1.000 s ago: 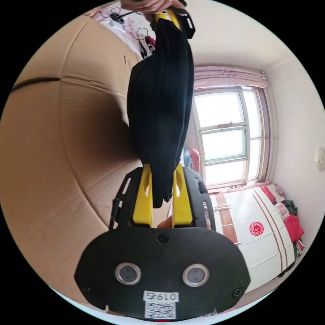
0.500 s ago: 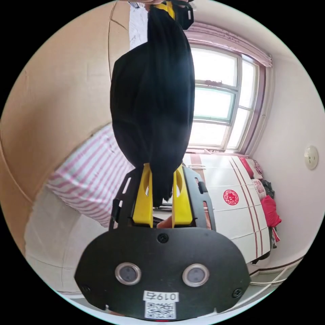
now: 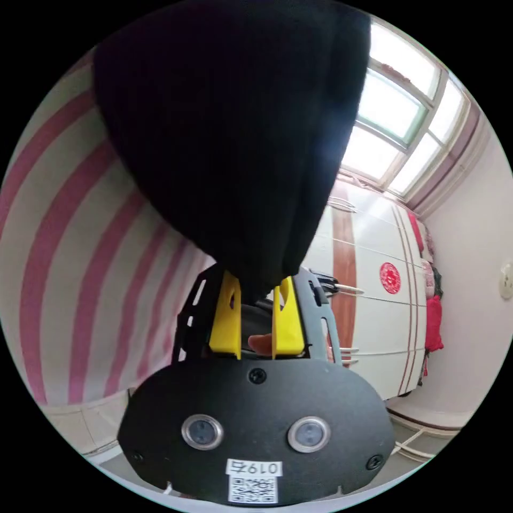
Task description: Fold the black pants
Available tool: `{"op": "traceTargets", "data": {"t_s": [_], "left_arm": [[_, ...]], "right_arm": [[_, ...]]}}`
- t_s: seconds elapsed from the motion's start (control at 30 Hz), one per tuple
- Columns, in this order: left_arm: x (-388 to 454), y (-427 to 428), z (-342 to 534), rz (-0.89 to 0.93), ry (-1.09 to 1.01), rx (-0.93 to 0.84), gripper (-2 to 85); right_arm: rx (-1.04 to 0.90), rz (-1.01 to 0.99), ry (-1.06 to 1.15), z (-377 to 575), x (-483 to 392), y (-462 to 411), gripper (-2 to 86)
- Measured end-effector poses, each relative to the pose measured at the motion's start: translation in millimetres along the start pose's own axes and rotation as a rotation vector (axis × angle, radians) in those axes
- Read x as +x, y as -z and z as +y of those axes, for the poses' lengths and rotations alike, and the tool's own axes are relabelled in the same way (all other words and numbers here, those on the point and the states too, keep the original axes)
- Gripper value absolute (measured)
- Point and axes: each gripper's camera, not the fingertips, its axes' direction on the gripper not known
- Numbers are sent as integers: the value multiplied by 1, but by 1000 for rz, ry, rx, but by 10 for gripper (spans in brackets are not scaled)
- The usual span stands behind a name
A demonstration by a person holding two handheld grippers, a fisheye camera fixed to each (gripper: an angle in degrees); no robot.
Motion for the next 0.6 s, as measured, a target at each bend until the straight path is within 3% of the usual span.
{"op": "traceTargets", "data": {"t_s": [0.07, 0.23, 0.37, 0.47, 0.6], "left_arm": [[-7, -10, 7, -4, 16, -12, 20], [-5, -13, 9, 17, 79, -38, 25], [12, -12, 21, -28, 95, -129, 35], [17, 1, 41, -36, 109, -167, 38], [48, 53, 84, -27, -22, -144, 19]], "right_arm": [[10, 95, -7, 6, -36, 2, 86], [2, 95, 8, 5, -31, 0, 90], [-71, 219, 112, 20, -51, -8, 102], [-128, 194, 121, 51, -51, -9, 94], [-186, 187, 83, 110, -42, -8, 59]]}}
